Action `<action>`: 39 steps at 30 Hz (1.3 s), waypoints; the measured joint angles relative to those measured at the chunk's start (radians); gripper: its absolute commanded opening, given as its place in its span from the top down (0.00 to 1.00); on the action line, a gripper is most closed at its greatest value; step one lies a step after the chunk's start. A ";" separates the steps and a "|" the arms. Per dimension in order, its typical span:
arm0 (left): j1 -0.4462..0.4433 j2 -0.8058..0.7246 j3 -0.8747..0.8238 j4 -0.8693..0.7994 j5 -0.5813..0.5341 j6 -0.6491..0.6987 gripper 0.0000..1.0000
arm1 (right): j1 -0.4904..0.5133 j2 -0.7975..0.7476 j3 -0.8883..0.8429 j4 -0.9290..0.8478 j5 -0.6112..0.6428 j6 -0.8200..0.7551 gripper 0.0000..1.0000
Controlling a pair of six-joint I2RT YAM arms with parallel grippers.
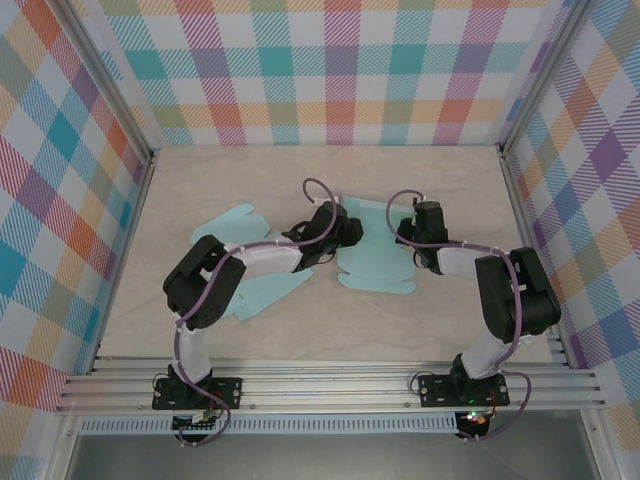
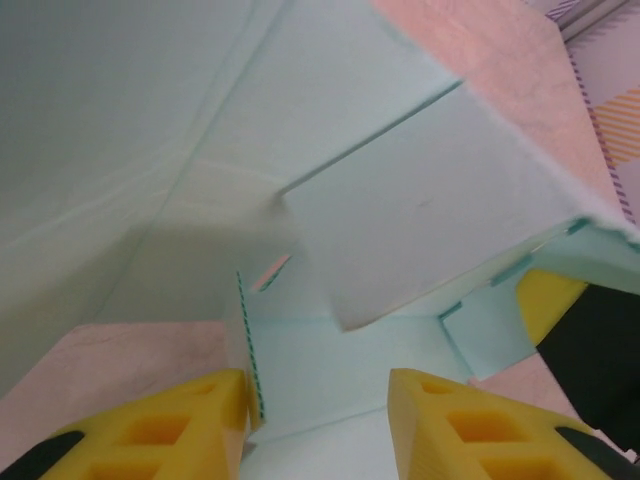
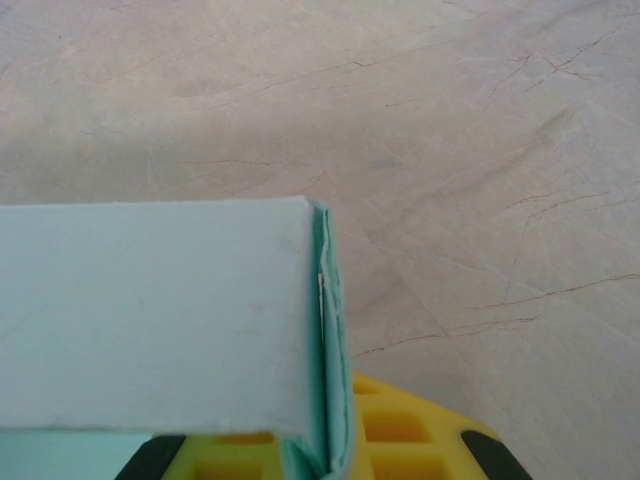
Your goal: Fold the paper box
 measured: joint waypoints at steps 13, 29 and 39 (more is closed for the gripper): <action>0.000 0.126 0.125 0.000 0.033 0.048 0.68 | 0.000 0.000 0.000 0.001 0.000 -0.005 1.00; 0.000 -0.217 -0.115 -0.026 0.103 0.132 0.47 | 0.000 0.000 0.000 0.001 -0.002 -0.007 1.00; 0.039 -0.338 -0.111 -0.166 -0.064 0.208 0.47 | 0.000 0.000 0.000 0.001 -0.008 -0.007 1.00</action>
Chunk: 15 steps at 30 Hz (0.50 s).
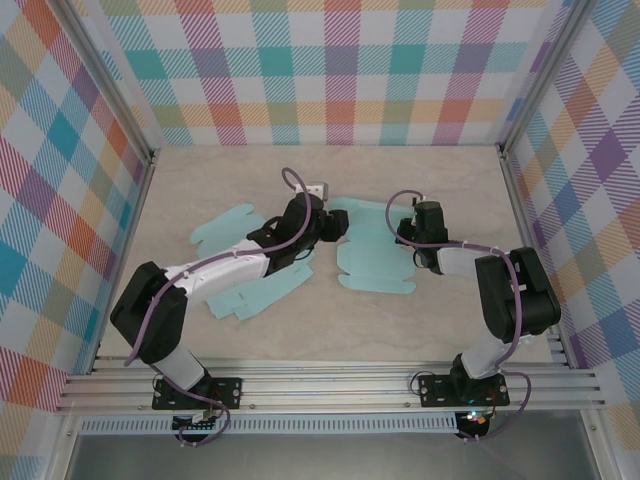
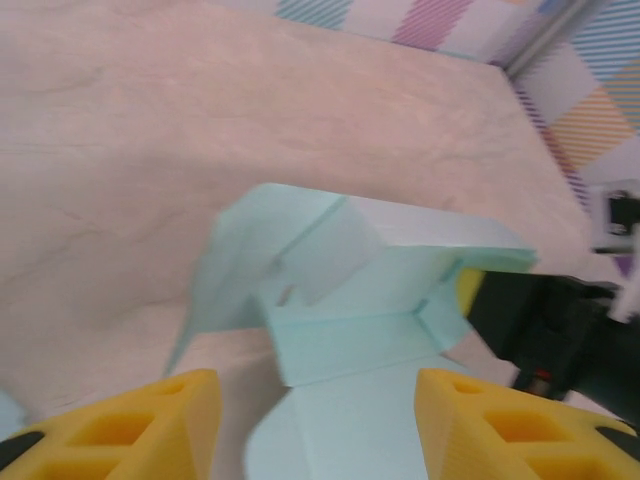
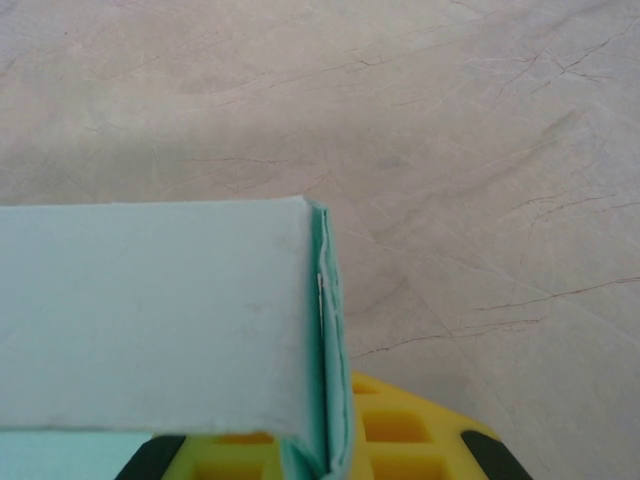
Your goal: Fold the paper box
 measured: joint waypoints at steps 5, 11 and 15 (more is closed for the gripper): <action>0.086 0.036 0.017 -0.051 -0.117 -0.007 0.56 | 0.000 0.000 0.000 0.000 -0.003 0.000 1.00; 0.143 0.133 0.045 -0.057 -0.201 -0.007 0.56 | 0.000 0.000 0.000 0.000 -0.003 0.000 1.00; 0.144 0.228 0.077 -0.032 -0.198 0.010 0.57 | 0.000 0.000 0.000 0.000 -0.003 0.000 1.00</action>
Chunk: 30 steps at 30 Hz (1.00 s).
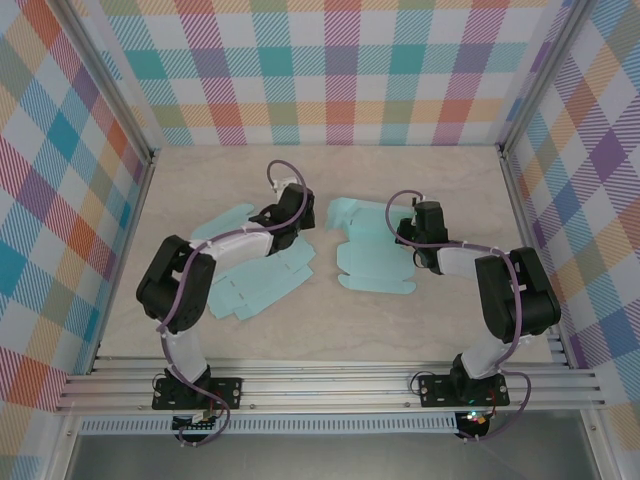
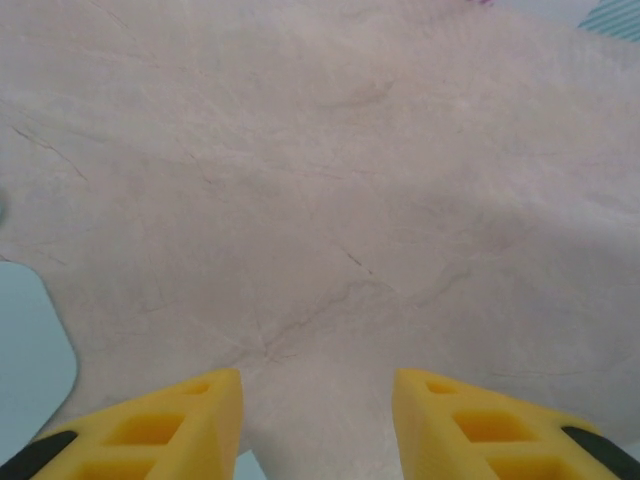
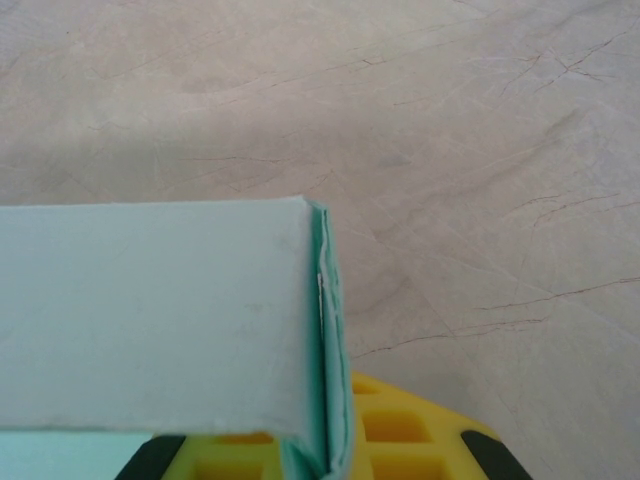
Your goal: Fold the paper box
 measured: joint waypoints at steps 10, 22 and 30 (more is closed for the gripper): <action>-0.006 0.088 0.027 0.094 0.176 0.081 0.60 | 0.000 0.000 0.000 0.000 0.000 0.000 1.00; -0.101 0.088 0.047 0.118 0.348 0.183 0.60 | 0.000 0.000 0.000 0.000 0.000 0.000 1.00; -0.105 0.088 0.047 0.134 0.424 0.246 0.57 | 0.000 0.000 0.000 -0.003 0.000 0.000 1.00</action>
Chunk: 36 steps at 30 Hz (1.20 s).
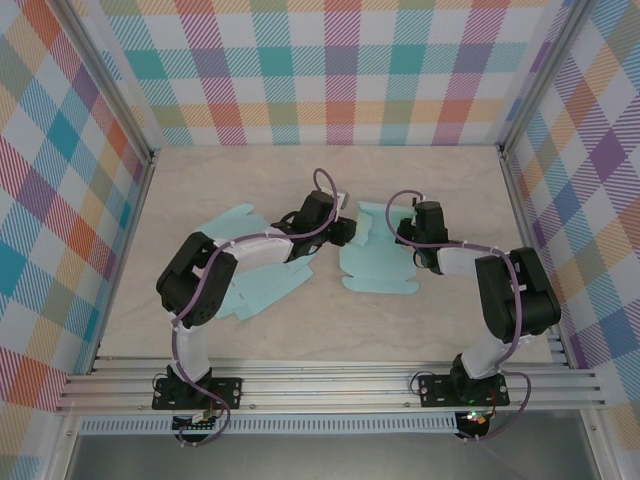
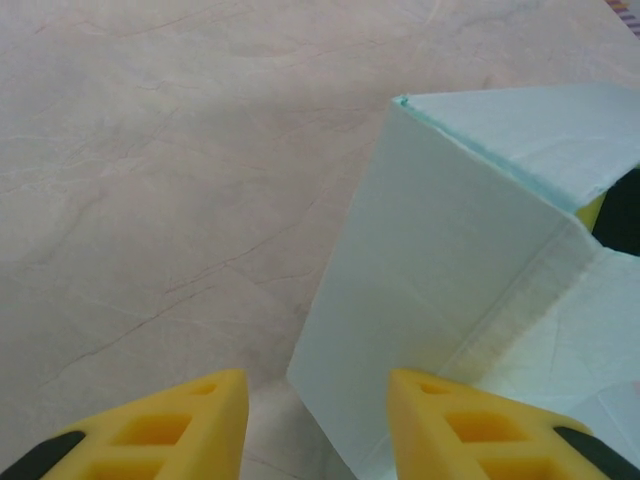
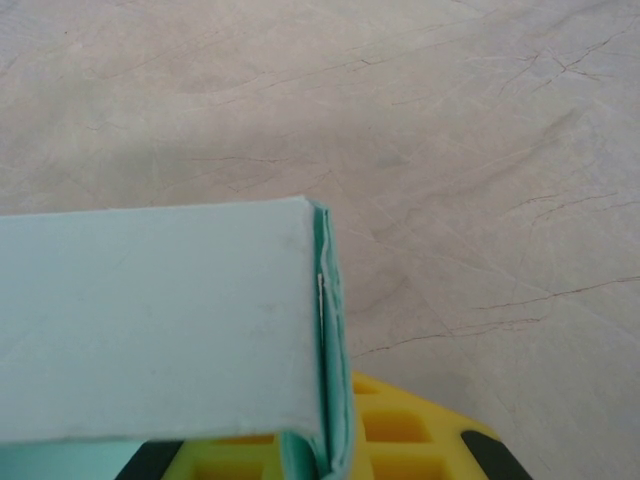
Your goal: Fold the paper box
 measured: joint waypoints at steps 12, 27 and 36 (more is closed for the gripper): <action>0.000 -0.003 -0.023 0.000 0.010 0.057 0.54 | 0.000 0.000 0.000 0.000 -0.003 -0.001 1.00; 0.000 -0.052 -0.035 -0.073 -0.027 0.134 0.48 | 0.000 0.000 0.000 -0.001 -0.004 0.000 1.00; 0.000 -0.084 -0.035 -0.082 -0.019 0.161 0.43 | 0.000 0.000 0.000 -0.001 -0.004 -0.001 1.00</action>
